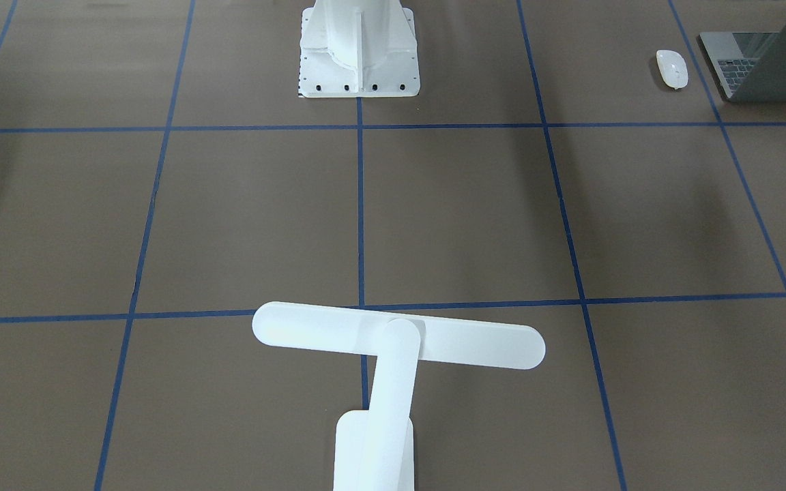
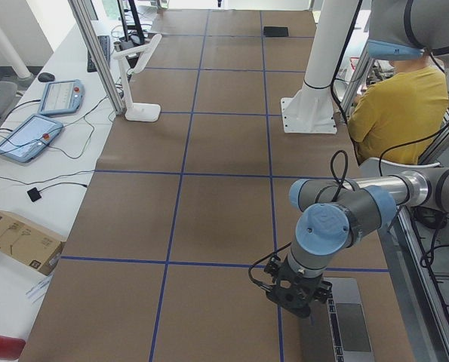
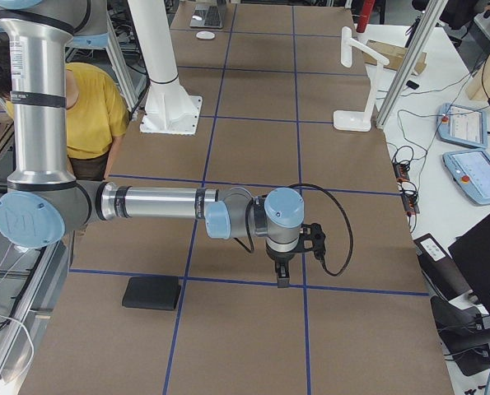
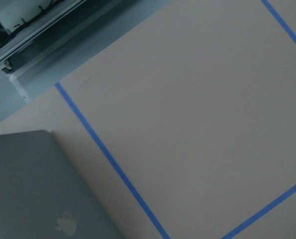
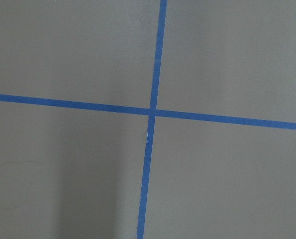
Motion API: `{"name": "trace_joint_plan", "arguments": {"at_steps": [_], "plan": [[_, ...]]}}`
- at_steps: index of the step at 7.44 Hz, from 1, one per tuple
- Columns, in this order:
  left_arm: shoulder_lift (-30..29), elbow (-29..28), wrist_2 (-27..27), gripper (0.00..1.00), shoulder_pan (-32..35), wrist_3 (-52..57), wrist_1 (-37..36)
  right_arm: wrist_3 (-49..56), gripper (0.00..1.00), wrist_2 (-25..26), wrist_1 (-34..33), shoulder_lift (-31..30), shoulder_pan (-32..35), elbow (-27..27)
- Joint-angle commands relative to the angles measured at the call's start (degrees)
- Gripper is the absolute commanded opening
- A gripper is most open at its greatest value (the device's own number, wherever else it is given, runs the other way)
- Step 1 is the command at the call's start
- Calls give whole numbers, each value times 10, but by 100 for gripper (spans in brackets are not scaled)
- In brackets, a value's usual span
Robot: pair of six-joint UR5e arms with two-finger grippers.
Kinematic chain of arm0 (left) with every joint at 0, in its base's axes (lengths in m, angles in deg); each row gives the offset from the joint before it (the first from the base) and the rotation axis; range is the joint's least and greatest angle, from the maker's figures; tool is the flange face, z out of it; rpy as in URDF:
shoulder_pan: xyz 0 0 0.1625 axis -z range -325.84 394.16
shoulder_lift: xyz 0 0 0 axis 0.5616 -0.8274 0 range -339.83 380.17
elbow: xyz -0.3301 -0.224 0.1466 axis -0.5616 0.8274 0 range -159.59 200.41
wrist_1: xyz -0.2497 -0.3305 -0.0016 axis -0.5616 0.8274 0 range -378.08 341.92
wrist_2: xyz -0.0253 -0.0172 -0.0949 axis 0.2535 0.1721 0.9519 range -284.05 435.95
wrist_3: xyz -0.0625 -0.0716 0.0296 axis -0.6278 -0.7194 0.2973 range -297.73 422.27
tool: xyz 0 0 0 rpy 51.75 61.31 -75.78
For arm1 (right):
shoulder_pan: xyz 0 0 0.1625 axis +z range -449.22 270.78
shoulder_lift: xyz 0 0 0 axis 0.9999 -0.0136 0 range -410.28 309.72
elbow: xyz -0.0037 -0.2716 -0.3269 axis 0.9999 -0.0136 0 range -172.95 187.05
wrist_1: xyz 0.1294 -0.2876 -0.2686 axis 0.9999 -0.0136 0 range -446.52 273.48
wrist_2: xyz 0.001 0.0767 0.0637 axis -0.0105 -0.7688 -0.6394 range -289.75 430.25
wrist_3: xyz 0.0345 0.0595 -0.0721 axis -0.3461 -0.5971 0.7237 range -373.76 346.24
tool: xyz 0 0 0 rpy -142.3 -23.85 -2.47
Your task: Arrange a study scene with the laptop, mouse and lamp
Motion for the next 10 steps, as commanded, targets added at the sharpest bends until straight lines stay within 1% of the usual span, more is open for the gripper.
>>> {"name": "trace_joint_plan", "arguments": {"at_steps": [1, 2, 4, 5, 6, 7, 8, 9, 10], "plan": [[62, 26, -9, 100, 89, 3, -36, 0, 100, 0, 0, 0, -2, -2], [84, 22, -7, 99, 130, 3, -38, 0, 100, 0, 0, 0, -4, -2], [82, -3, -1, 96, 168, -1, -32, 0, 100, 0, 0, 0, -5, -2], [79, -30, -1, 95, 195, -1, -12, 0, 100, 0, 0, 0, -5, -2], [80, -47, 0, 95, 205, -2, 17, 0, 100, 0, 0, 0, -5, -2], [80, -79, 0, 95, 233, -2, 57, 0, 100, 0, 0, 0, -6, -2], [80, -114, 1, 94, 237, -4, 103, 0, 100, 0, 0, 0, -7, -2], [80, -120, 0, 94, 237, -17, 114, 0, 100, 0, 0, 0, -8, -2], [83, -121, 0, 91, 237, -18, 115, 0, 100, 0, 0, 0, -8, -2]]}}
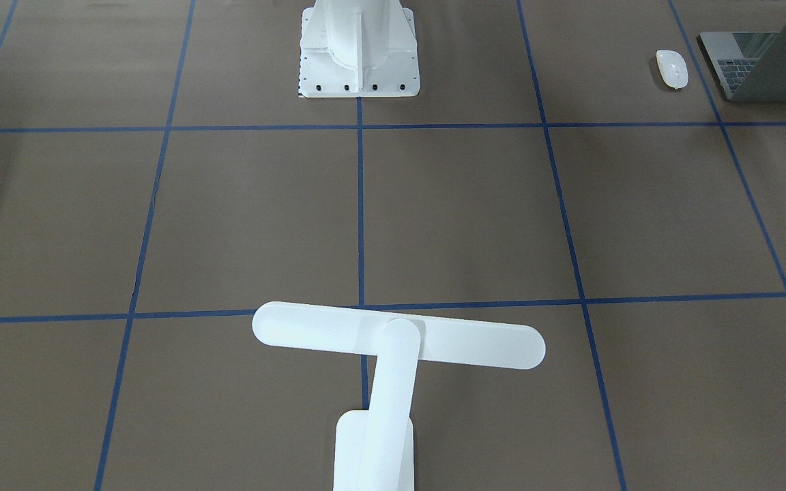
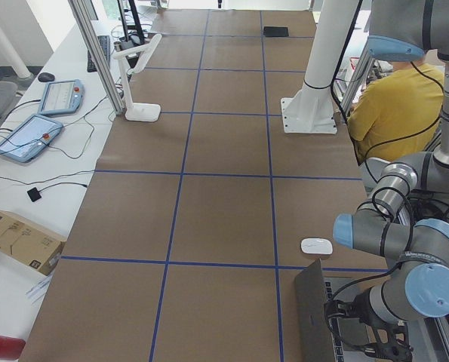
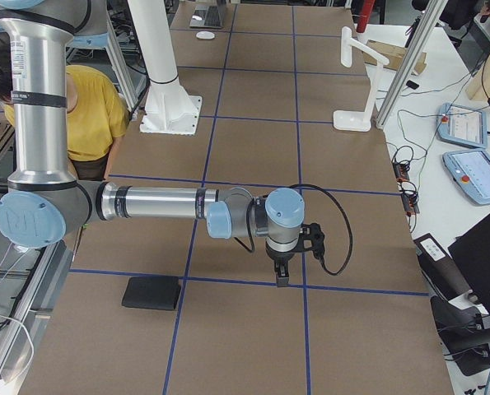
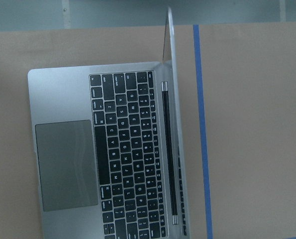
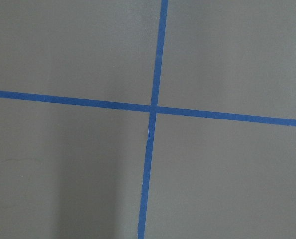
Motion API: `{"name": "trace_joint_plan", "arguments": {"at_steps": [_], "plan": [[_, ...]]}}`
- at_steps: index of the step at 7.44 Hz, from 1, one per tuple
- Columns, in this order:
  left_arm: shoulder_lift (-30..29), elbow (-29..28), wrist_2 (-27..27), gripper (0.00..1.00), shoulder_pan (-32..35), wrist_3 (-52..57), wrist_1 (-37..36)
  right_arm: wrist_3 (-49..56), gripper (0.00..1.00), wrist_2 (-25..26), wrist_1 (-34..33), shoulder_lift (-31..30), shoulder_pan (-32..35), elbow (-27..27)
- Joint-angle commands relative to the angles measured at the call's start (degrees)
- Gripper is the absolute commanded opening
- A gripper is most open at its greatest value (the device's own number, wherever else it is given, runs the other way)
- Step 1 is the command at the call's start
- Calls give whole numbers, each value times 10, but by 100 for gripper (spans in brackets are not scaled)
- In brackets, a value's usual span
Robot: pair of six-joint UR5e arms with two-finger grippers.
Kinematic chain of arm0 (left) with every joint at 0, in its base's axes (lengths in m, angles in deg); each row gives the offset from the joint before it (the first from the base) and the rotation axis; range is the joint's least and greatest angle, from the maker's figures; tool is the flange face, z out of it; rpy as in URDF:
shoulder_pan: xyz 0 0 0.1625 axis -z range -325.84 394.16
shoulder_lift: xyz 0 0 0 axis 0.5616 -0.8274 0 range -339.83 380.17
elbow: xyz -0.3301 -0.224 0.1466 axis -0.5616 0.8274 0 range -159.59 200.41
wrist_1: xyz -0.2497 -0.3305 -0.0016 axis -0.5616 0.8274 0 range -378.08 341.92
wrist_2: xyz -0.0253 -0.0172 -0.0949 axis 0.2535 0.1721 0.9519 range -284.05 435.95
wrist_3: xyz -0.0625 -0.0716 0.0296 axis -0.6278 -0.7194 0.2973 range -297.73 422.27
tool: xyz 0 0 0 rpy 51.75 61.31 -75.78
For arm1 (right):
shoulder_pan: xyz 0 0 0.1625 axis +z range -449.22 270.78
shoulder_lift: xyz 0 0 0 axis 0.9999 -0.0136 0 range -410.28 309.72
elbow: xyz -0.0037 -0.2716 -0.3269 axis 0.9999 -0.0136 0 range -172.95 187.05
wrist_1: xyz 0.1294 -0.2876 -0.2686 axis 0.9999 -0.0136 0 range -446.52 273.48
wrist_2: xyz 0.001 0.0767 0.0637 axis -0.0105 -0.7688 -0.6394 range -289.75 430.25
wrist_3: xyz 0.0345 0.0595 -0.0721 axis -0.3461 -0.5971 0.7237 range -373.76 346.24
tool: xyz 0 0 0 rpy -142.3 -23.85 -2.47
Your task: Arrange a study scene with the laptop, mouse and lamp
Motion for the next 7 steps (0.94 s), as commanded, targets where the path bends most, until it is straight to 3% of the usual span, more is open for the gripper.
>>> {"name": "trace_joint_plan", "arguments": {"at_steps": [1, 2, 7], "plan": [[2, -18, 1, 85, 2, -6, 14, 0, 100, 0, 0, 0, -1, 0], [3, -18, 2, 76, 2, -6, 13, 0, 100, 0, 0, 0, -1, 0], [0, -21, 43, 63, 2, -57, 54, 0, 100, 0, 0, 0, -1, -3]]}}
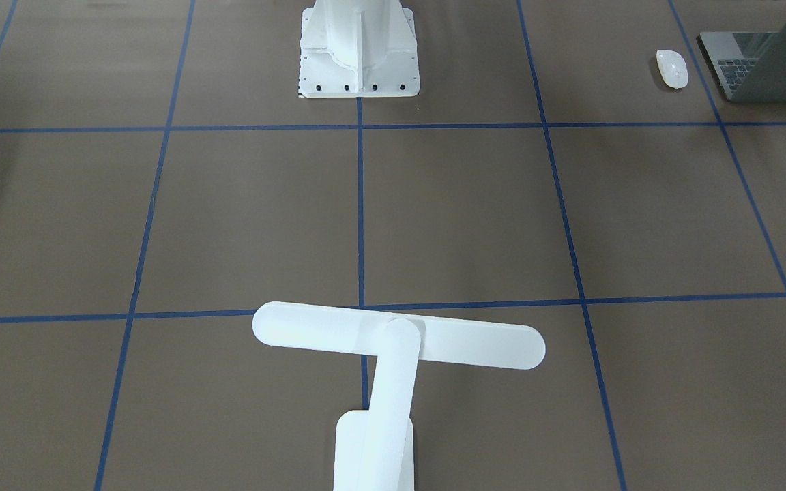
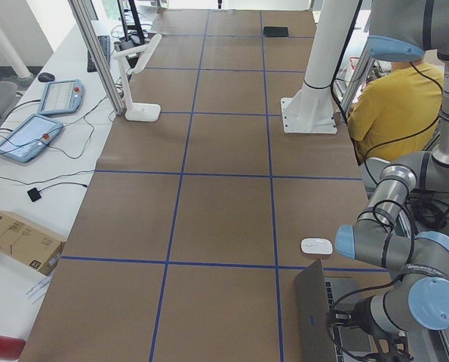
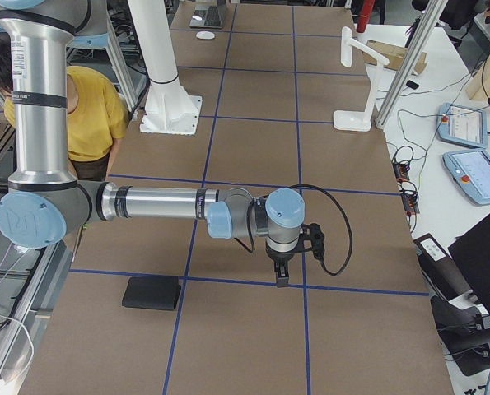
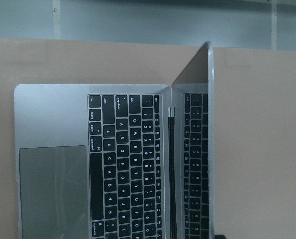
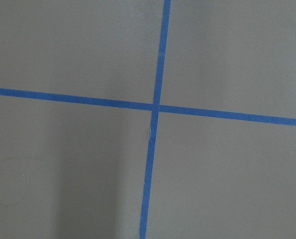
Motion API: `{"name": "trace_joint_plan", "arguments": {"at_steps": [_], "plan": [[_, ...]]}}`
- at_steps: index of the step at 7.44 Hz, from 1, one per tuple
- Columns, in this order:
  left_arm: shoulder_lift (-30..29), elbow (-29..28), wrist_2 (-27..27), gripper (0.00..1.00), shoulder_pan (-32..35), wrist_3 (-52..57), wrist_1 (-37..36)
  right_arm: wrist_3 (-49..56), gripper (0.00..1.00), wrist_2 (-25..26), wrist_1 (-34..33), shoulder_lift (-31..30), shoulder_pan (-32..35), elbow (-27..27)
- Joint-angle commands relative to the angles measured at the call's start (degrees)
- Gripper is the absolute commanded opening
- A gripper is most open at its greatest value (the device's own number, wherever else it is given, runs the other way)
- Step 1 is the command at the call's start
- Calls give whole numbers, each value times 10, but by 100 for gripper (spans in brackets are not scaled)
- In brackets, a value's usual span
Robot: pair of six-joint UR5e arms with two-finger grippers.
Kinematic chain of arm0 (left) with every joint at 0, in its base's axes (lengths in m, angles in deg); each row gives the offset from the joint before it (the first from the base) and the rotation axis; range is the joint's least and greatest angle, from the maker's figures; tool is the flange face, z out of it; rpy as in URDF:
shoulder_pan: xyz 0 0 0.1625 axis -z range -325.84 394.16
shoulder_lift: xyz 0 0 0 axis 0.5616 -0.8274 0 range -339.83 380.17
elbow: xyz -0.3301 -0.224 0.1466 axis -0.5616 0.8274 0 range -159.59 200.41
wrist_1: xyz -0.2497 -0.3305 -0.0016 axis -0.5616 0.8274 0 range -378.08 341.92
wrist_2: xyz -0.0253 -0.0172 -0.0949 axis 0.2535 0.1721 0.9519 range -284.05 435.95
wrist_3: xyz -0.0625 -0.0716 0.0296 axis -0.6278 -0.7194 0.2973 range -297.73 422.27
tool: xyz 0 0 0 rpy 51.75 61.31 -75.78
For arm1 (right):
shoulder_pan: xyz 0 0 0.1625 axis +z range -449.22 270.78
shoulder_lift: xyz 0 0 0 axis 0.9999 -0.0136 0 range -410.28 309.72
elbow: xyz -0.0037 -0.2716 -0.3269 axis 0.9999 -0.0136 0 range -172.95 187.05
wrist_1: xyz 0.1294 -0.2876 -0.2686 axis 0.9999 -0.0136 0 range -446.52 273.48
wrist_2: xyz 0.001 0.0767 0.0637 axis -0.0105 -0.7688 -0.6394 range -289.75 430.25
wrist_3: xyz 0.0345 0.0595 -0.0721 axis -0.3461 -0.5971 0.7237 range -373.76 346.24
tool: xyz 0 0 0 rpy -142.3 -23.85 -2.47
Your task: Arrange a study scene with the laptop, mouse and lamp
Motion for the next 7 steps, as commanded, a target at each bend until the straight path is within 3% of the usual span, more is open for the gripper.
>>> {"name": "trace_joint_plan", "arguments": {"at_steps": [1, 5, 6, 7], "plan": [[-1, -1, 12, 63, -1, -33, 26, 0, 100, 0, 0, 0, 0, -3], [1, -7, 12, 57, -1, -27, 26, 0, 100, 0, 1, 0, -1, -3], [1, -10, 12, 52, -1, -26, 26, 0, 100, 0, 1, 0, -1, -3], [1, -10, 12, 40, -1, -26, 26, 0, 100, 0, 0, 0, -1, -3]]}}
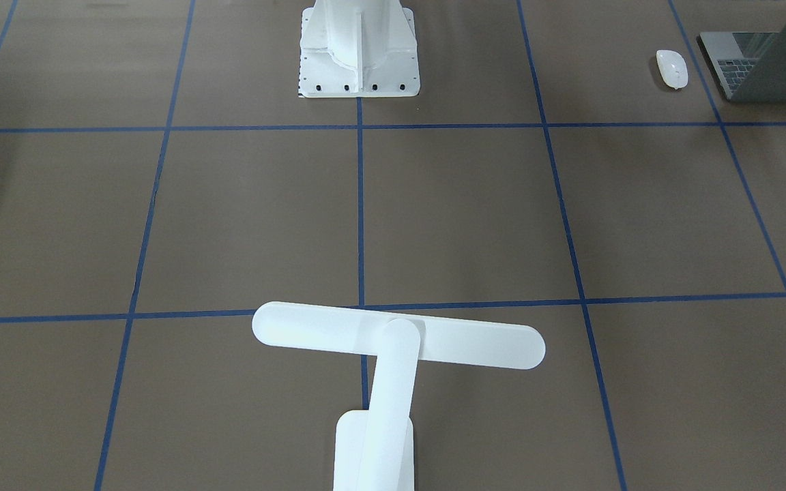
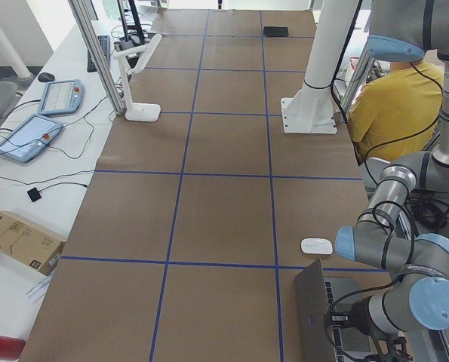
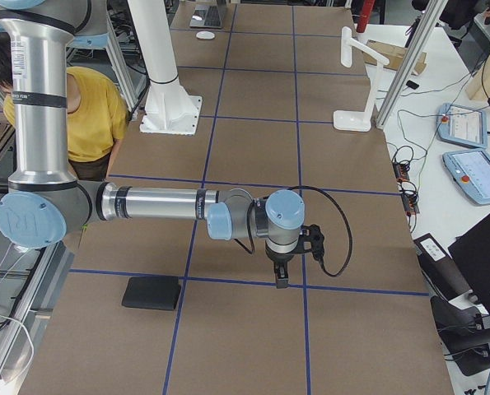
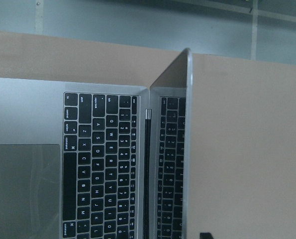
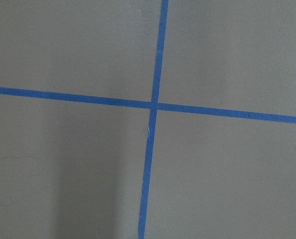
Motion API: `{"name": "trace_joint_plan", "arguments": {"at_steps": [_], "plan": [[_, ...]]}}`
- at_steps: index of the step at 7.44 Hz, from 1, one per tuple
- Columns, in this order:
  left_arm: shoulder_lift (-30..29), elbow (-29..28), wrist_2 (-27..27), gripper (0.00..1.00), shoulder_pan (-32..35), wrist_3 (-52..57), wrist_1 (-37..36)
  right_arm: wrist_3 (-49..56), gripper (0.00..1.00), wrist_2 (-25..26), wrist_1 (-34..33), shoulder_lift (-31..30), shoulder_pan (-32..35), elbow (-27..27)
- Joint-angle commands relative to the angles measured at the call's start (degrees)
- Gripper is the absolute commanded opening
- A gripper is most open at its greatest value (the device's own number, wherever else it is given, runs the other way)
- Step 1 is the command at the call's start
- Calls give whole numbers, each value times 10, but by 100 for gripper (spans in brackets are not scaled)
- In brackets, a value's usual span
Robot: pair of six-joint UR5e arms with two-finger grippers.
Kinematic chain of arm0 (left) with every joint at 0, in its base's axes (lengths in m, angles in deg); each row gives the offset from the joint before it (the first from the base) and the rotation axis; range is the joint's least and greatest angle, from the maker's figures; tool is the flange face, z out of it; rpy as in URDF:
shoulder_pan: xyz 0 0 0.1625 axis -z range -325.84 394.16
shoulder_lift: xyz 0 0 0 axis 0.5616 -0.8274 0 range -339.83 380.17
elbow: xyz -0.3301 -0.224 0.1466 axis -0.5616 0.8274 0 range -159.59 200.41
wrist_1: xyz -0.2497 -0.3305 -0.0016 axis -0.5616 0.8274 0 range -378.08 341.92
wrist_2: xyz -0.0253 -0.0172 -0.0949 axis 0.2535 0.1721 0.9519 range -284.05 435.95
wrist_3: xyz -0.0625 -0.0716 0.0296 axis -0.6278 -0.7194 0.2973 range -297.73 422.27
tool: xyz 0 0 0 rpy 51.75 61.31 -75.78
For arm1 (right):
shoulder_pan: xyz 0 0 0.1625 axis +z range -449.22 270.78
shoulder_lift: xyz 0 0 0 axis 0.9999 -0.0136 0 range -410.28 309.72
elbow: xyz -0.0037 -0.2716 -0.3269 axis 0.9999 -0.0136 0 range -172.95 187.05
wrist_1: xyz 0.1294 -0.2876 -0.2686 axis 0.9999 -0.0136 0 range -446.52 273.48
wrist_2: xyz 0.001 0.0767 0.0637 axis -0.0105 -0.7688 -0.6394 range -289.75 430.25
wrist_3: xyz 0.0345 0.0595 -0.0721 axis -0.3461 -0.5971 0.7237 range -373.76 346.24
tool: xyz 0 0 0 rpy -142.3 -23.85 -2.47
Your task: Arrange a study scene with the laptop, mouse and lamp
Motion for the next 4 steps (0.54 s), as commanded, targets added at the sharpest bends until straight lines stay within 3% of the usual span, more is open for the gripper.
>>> {"name": "trace_joint_plan", "arguments": {"at_steps": [1, 2, 3, 4], "plan": [[-1, -1, 0, 21, 0, -3, 1, 0, 100, 0, -1, 0, 0, 0], [-2, 0, 3, 7, 0, -7, 1, 0, 100, 0, -1, 0, 0, 0], [-5, 0, 22, 0, -1, -24, 2, 0, 100, 0, -1, 0, 0, 0], [-14, 0, 30, 0, -1, -25, 2, 0, 100, 0, -1, 0, 0, 0]]}}
